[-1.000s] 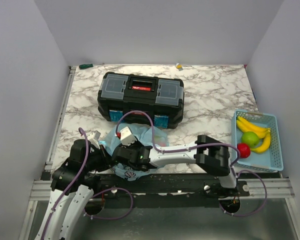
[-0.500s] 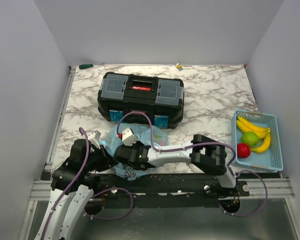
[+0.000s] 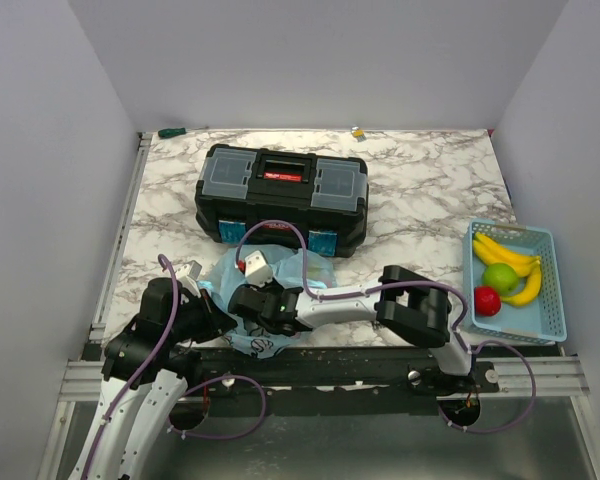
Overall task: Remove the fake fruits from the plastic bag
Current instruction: Take out the fake fruit from the plastic bag.
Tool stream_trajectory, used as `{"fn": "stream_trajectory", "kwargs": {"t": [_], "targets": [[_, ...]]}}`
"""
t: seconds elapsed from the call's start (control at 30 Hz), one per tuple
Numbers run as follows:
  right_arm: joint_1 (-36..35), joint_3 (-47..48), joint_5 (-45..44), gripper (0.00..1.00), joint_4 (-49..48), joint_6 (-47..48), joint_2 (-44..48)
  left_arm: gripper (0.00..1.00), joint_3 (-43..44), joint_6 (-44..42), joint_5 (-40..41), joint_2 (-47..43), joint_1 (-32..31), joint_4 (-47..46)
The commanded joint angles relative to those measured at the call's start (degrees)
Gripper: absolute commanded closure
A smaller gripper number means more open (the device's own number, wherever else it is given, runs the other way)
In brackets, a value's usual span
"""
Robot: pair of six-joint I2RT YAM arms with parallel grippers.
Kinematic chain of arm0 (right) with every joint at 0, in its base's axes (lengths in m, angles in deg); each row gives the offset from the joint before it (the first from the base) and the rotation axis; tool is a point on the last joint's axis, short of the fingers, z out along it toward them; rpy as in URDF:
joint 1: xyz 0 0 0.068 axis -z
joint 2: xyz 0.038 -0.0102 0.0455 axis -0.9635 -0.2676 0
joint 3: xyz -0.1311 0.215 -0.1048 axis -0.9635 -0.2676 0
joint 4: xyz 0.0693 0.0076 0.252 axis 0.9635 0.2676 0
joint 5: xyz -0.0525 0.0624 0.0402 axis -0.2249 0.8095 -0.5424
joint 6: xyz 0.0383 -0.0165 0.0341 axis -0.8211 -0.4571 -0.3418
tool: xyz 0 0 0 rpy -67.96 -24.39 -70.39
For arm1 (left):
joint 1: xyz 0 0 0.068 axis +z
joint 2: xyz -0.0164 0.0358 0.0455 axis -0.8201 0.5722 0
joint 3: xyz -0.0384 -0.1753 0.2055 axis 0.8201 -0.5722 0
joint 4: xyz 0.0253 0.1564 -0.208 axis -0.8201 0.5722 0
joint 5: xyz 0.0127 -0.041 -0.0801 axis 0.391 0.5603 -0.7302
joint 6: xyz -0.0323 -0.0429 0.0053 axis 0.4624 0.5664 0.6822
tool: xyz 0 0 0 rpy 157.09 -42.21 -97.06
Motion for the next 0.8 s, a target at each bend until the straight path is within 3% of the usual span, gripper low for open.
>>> {"fn": "stream_trajectory", "kwargs": {"t": [0.0, 0.17, 0.27, 0.57, 0.77], "targets": [[0.4, -2.6, 4.9, 0.47, 0.0, -0.8, -1.1, 1.00, -0.5, -0.5, -1.6, -0.2, 0.2, -0.1], [0.3, -2.5, 4.7, 0.77, -0.5, 0.5, 1.4, 1.00, -0.4, -0.8, -1.7, 0.3, 0.2, -0.1], [0.1, -2.3, 4.5, 0.87, -1.2, 1.5, 2.8, 1.00, -0.5, -0.7, -1.8, 0.4, 0.2, -0.2], [-3.3, -4.1, 5.2, 0.99, -3.8, 3.4, 9.3, 1.00, -0.5, -0.7, -1.8, 0.1, 0.2, -0.3], [-5.6, -5.9, 5.3, 0.99, -3.6, 1.1, 13.3, 1.00, -0.5, -0.8, -1.9, -0.1, 0.2, -0.3]]}}
